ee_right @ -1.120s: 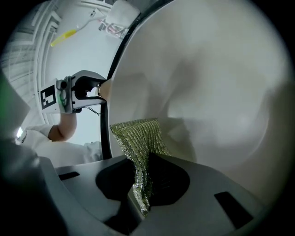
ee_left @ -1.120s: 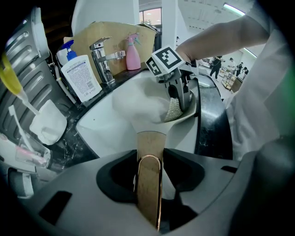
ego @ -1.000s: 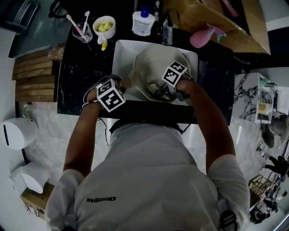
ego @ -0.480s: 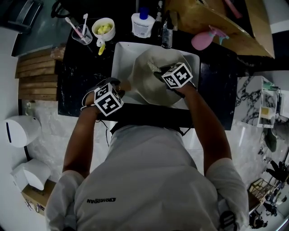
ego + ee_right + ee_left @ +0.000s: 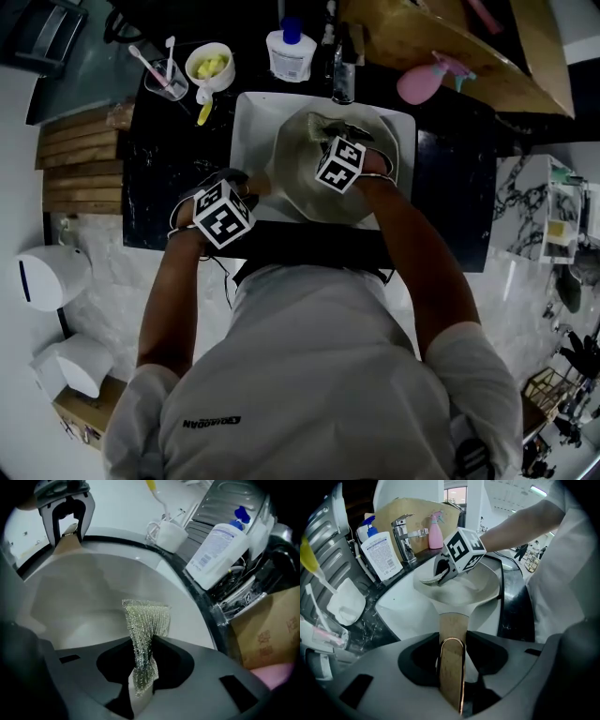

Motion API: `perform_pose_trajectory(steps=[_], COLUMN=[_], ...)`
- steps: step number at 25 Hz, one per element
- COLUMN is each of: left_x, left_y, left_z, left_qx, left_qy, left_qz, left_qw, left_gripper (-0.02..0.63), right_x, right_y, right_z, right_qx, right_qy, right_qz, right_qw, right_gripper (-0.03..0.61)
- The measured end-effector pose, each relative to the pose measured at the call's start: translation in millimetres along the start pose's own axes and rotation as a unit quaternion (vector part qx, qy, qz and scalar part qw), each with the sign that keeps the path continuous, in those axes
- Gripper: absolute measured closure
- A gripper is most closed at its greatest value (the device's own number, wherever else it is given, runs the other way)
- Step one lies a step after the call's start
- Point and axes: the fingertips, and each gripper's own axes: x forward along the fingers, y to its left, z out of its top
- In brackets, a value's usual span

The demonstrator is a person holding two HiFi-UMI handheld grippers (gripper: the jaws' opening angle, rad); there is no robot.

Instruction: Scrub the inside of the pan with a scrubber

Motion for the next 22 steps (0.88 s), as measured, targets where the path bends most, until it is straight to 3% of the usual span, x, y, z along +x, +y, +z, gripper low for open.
perform_pose_trajectory(steps=[22], left_x=[2], left_y=[-1], left_z=[-2], left_qx=[-0.007], left_qy=[-0.008], left_qz=[-0.019], left_qw=[0.9998], left_gripper=[0.426], right_x=[7], right_y=[43], right_z=[11], right_qx=[-0.011], right_qy=[0.0], right_qz=[0.074], right_qw=[0.997], right_gripper=[0.469])
